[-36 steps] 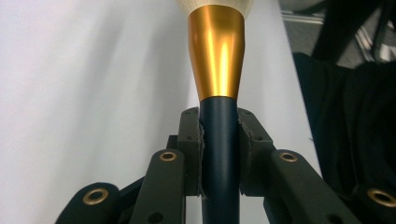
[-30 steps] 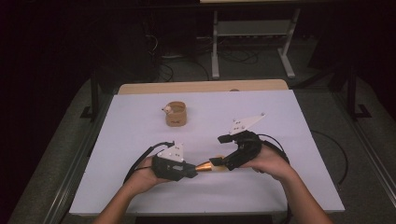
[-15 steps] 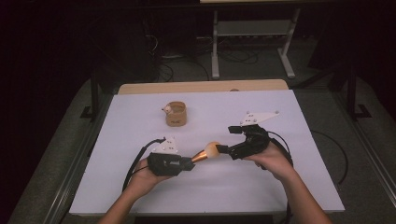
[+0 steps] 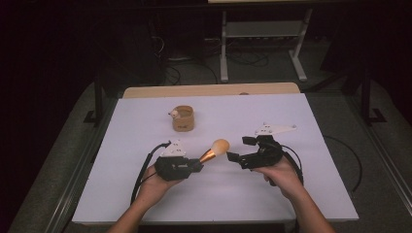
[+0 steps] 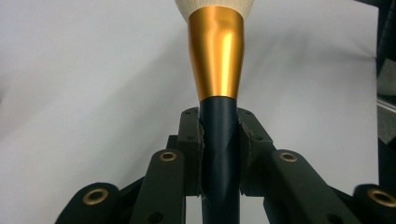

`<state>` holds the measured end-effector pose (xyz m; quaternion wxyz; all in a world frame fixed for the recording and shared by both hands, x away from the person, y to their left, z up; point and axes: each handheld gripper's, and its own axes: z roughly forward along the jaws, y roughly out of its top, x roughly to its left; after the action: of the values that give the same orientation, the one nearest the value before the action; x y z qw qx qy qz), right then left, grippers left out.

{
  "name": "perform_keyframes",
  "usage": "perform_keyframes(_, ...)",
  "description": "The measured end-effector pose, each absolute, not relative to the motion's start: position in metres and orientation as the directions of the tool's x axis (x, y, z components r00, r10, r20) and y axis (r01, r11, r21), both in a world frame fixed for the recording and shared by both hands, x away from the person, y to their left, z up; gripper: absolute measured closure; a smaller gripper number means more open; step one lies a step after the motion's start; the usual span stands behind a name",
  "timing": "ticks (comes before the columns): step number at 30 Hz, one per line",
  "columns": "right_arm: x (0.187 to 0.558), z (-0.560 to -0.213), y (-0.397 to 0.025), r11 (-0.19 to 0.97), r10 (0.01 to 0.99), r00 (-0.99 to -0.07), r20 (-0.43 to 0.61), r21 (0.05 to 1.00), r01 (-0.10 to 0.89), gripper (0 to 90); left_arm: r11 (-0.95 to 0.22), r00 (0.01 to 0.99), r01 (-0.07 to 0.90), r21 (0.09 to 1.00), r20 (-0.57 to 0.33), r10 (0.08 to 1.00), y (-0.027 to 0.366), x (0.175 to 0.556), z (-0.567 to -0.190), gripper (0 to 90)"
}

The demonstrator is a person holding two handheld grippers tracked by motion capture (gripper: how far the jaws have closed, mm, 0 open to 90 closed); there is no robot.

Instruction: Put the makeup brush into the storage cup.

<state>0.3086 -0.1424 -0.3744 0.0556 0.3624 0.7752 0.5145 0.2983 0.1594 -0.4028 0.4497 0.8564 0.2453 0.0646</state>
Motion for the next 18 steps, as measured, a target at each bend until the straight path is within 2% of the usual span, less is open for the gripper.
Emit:
perform_keyframes(4, 0.303, -0.386, -0.138, 0.184, 0.620, -0.709, 0.335, 0.817, 0.547, 5.7, -0.456, 0.856, 0.375, 0.807, -0.112, 0.505, 0.160, 0.302, -0.402, 74.2)
perform_keyframes(12, 0.303, -0.396, -0.122, 0.181, 0.580, -0.710, 0.398, 0.787, 0.589, 7.2, -0.431, 0.841, 0.370, 0.823, -0.100, 0.532, 0.163, 0.306, -0.399, 74.2)
perform_keyframes(18, 0.307, -0.402, -0.115, 0.156, 0.570, -0.701, 0.429, 0.781, 0.605, 13.9, -0.417, 0.833, 0.374, 0.829, -0.103, 0.543, 0.163, 0.307, -0.398, 74.2)
